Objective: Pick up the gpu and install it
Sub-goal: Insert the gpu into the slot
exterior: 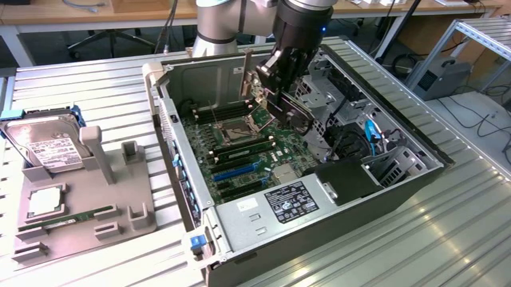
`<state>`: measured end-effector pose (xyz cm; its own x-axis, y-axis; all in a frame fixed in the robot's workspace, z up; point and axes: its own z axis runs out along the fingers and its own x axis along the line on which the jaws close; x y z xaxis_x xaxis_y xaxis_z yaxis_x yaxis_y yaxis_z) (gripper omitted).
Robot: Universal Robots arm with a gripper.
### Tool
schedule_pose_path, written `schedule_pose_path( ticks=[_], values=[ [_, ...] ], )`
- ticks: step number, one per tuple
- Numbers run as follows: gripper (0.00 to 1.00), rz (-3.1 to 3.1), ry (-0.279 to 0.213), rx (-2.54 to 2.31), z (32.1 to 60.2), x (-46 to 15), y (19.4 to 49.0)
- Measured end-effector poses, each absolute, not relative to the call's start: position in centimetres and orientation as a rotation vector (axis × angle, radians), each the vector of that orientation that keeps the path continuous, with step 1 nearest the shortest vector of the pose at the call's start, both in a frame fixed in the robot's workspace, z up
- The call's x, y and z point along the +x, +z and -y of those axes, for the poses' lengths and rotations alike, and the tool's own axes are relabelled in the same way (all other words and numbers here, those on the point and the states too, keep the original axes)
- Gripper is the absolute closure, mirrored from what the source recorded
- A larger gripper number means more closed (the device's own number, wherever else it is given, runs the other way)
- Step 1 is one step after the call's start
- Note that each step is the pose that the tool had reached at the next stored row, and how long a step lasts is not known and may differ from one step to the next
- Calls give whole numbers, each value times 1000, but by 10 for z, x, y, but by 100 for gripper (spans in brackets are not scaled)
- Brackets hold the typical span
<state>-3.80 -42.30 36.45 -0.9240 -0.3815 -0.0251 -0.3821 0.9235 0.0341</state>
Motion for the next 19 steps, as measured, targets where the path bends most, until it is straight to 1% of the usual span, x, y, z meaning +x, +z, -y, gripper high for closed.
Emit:
schedule_pose_path(
  ticks=[19],
  values=[
    [73, -3049, 60, -679, 423, -38, 364]
  ],
)
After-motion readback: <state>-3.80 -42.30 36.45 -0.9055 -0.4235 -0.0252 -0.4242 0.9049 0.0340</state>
